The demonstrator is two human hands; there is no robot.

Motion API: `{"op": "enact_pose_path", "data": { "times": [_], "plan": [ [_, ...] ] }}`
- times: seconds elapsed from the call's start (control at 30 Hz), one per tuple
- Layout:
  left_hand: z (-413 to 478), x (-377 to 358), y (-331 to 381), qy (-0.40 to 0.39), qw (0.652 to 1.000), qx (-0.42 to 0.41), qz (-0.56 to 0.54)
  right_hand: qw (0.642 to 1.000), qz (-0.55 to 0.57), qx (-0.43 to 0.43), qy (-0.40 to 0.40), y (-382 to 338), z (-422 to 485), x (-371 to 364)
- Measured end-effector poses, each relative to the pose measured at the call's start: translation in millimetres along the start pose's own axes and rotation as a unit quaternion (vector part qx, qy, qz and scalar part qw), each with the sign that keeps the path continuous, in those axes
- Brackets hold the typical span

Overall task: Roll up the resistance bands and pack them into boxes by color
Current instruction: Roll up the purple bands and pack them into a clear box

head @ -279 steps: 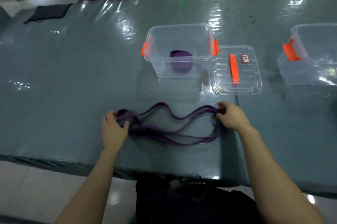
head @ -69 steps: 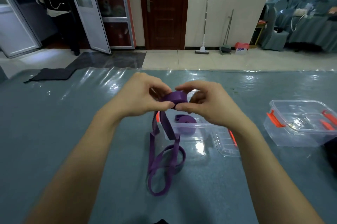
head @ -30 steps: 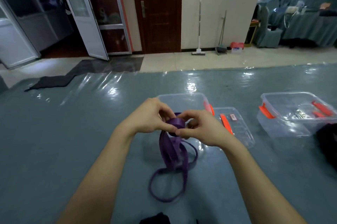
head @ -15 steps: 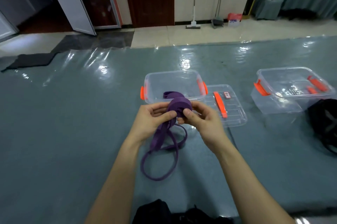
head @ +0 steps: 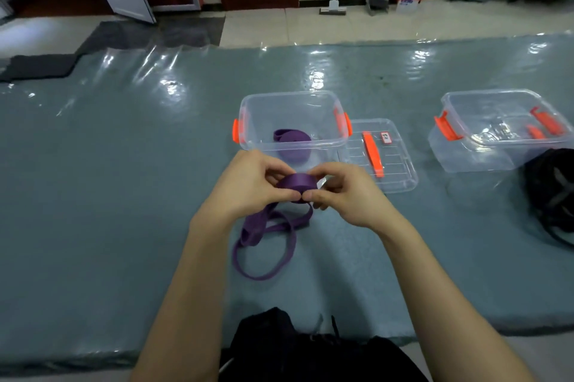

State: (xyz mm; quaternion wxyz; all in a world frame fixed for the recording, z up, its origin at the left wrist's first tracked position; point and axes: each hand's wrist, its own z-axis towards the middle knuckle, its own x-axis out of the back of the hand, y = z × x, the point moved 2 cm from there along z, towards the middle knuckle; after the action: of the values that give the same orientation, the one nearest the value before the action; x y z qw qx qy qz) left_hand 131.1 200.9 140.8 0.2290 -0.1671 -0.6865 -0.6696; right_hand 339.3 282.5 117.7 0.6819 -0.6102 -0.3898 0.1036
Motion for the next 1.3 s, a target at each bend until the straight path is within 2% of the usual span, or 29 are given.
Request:
{"op": "enact_pose_path", "data": {
  "times": [0.1, 0.23, 0.4, 0.5, 0.6, 0.7, 0.77, 0.83, 0.93, 1.03, 1.17, 1.23, 1.3],
  "plan": [
    [-2.3, 10.8, 0.0, 0.04, 0.995, 0.003, -0.094, 0.998, 0.052, 0.024, 0.034, -10.5, 3.3, -2.5],
    [-12.9, 18.4, -2.1, 0.082, 0.968, -0.019, -0.237, 0.988, 0.137, 0.058, 0.04, -21.7, 4.0, -3.6],
    [-19.1, 31.4, 1.4, 0.099, 0.964, -0.033, -0.243, 0.966, 0.241, 0.079, 0.041, -33.6, 5.3, -23.6],
    [-21.9, 39.0, 2.9, 0.113, 0.969, -0.049, -0.216, 0.937, 0.34, 0.064, 0.038, -39.7, 3.7, -40.9],
    [-25.9, 38.4, -0.8, 0.123, 0.959, -0.035, -0.254, 0.91, 0.41, 0.052, 0.025, -42.5, 1.1, -55.5],
    [-34.2, 38.7, -8.6, 0.132, 0.962, -0.03, -0.239, 0.941, 0.335, 0.054, 0.003, -40.7, -4.1, -54.3],
    [-41.4, 40.9, -12.1, 0.138, 0.975, -0.031, -0.17, 0.974, 0.218, 0.061, 0.008, -41.3, -6.0, -45.2],
    [-46.3, 42.1, -9.8, 0.128, 0.986, -0.018, -0.106, 0.992, 0.106, 0.059, 0.018, -44.7, -5.3, -37.5],
    [-49.8, 44.4, 0.0, 0.105, 0.994, -0.012, -0.01, 0.997, -0.02, 0.079, -0.003, -51.4, -4.0, -33.5],
    [-51.3, 49.9, 8.1, 0.075, 0.994, -0.005, 0.086, 0.996, -0.049, 0.072, -0.028, -54.0, -5.8, -30.7],
    [-41.5, 51.5, 28.7, 0.043, 0.971, -0.054, 0.228, 0.978, -0.191, 0.076, -0.036, -61.9, -4.2, -28.9],
    [-32.4, 58.2, 37.5, 0.043, 0.97, -0.077, 0.225, 0.985, -0.148, 0.091, -0.008, -65.9, -2.2, -23.3],
    [-24.3, 68.3, 40.6, 0.043, 0.987, -0.093, 0.126, 0.995, -0.008, 0.095, 0.021, -68.3, -1.2, -16.0]
  ]
}}
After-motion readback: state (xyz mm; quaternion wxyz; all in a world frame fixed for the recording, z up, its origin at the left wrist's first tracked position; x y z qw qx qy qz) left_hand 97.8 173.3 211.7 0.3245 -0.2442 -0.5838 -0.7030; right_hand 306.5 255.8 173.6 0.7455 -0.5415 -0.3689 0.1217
